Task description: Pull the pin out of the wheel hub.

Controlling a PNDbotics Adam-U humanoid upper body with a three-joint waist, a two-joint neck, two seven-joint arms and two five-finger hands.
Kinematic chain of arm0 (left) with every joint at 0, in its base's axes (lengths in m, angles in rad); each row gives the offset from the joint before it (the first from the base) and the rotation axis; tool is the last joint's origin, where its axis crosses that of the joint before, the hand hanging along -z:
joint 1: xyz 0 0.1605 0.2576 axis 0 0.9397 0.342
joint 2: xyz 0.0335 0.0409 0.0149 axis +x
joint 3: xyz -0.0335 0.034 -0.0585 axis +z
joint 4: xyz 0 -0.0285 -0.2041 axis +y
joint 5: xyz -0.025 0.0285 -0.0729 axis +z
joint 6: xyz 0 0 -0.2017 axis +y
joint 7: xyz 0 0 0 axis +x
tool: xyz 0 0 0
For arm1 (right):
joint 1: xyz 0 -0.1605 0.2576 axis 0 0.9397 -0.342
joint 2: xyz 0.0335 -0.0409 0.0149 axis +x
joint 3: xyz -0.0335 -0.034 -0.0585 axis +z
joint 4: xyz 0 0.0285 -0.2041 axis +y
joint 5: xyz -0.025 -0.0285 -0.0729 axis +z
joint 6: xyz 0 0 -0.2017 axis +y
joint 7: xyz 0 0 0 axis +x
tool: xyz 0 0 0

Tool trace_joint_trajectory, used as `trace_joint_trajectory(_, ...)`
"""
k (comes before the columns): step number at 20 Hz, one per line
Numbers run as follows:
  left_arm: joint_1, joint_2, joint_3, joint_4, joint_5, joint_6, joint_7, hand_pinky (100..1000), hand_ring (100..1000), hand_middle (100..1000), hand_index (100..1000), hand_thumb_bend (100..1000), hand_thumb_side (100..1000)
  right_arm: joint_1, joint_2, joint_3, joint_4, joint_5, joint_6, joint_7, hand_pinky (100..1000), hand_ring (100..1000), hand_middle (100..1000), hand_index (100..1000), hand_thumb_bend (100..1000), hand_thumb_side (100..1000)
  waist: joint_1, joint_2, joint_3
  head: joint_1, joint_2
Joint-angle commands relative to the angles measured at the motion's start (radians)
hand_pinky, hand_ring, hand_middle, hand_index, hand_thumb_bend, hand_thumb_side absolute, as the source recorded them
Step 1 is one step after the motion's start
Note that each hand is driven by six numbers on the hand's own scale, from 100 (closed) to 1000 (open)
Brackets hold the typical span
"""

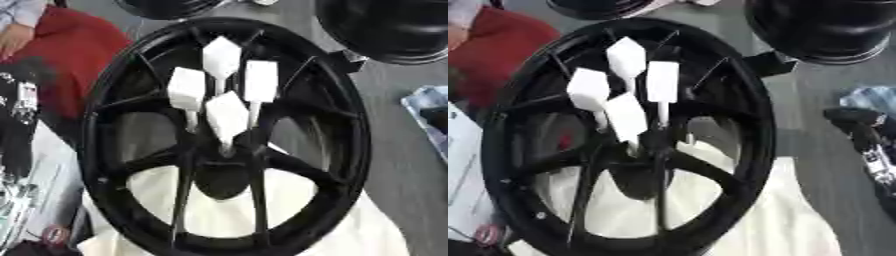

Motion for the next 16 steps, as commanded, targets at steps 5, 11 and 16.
trace_joint_trajectory(5,-0.001,0.017,0.003,-0.019,0.003,0.004,-0.008,865,731,645,787,100,708,-0.02,-0.068,0.0,-0.022,-0.01,-0.02,0.021,965,874,747,776,100,568,0.0,-0.023,-0.003,-0.004,0.015)
trace_joint_trajectory(11,0.004,0.027,0.002,-0.018,0.003,0.005,-0.012,865,732,645,787,100,707,-0.058,-0.242,0.017,-0.022,-0.004,-0.128,0.098,942,864,747,784,100,473,-0.006,-0.033,-0.013,-0.005,0.056)
trace_joint_trajectory(16,0.011,0.035,0.0,-0.016,0.002,0.008,-0.017,865,732,646,787,100,707,-0.119,-0.447,0.036,-0.022,0.012,-0.247,0.185,918,850,743,786,100,414,-0.01,-0.043,-0.019,-0.007,0.074)
